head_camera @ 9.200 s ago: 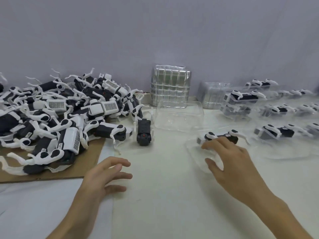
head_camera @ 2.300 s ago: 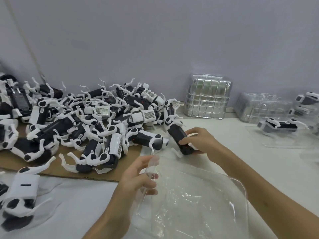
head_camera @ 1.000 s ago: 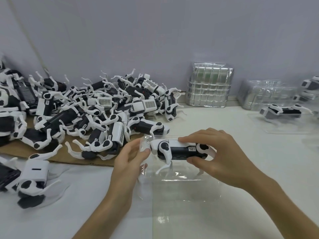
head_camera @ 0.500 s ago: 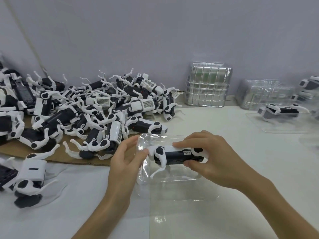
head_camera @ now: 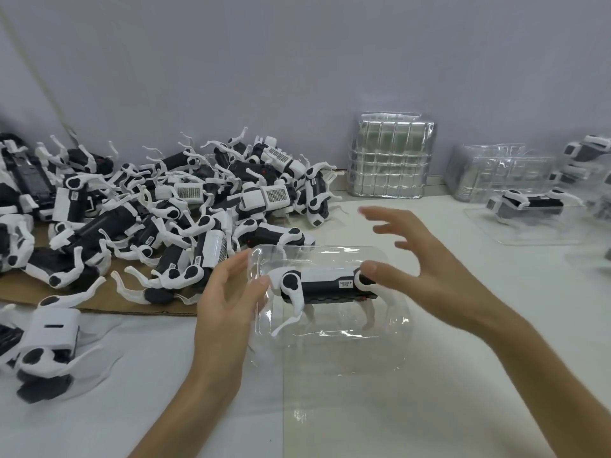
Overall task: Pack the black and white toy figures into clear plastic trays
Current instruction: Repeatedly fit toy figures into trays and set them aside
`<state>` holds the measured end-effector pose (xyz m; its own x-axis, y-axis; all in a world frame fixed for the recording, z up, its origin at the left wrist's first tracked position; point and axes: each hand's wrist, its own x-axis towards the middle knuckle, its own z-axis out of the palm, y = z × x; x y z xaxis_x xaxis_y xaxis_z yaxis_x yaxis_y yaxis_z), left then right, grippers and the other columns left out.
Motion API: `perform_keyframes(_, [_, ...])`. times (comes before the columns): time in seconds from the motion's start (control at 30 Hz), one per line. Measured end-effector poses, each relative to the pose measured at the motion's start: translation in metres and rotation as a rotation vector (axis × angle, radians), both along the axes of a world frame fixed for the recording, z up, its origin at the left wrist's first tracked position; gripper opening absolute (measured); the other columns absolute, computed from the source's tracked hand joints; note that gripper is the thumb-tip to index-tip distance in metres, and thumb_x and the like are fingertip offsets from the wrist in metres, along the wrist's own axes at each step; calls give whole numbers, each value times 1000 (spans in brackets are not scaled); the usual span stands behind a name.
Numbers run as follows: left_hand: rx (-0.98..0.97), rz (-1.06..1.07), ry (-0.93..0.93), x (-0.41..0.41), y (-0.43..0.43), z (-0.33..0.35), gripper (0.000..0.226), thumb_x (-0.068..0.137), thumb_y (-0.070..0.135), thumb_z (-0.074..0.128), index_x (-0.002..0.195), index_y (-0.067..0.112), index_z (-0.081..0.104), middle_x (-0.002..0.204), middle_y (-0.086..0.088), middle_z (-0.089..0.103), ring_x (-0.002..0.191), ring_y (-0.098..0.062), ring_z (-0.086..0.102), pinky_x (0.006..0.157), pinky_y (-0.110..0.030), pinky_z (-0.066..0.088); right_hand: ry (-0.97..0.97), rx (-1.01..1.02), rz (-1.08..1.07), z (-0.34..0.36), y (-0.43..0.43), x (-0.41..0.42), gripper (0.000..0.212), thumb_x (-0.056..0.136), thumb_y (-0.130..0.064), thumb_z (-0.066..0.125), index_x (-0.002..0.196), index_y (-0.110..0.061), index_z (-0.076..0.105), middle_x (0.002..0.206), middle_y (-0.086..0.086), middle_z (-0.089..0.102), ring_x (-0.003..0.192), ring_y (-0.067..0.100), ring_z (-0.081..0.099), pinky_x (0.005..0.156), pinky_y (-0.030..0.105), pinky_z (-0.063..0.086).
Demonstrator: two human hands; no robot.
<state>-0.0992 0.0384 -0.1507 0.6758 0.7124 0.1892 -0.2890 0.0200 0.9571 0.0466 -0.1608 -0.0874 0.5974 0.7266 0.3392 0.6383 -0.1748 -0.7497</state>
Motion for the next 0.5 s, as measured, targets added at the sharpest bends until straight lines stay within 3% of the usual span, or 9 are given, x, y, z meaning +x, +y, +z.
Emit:
perform_keyframes(0.13, [56,8,-21,0,0,-1,36,87,19,71,119,33,64,120,15,68,117,-5,62,82,-18,55,365,-254,91,-4,-18,30,102,62,-77,65,149,-57,16,151,-25,37,127,-6,50,109,30,40])
perform_keyframes(0.23, [74,20,-19,0,-1,0,36,86,21,70,119,33,64,121,15,68,118,-5,61,88,-24,54,488,-337,227,-13,-24,38,111,57,-83,70,150,-51,18,143,-15,53,123,4,58,105,30,45])
perform_keyframes(0.37, [150,22,-16,-1,-3,4,34,88,22,69,120,34,62,119,20,67,115,2,60,83,-9,50,540,-275,302,-19,-22,40,104,56,-74,80,145,-54,30,142,-10,54,124,14,60,97,30,52])
perform_keyframes(0.5, [219,18,-14,-3,-7,8,40,84,31,65,123,34,59,120,22,66,113,3,61,82,-6,47,556,-216,320,-19,-21,40,88,55,-69,85,132,-63,43,139,-9,54,118,19,64,87,25,54])
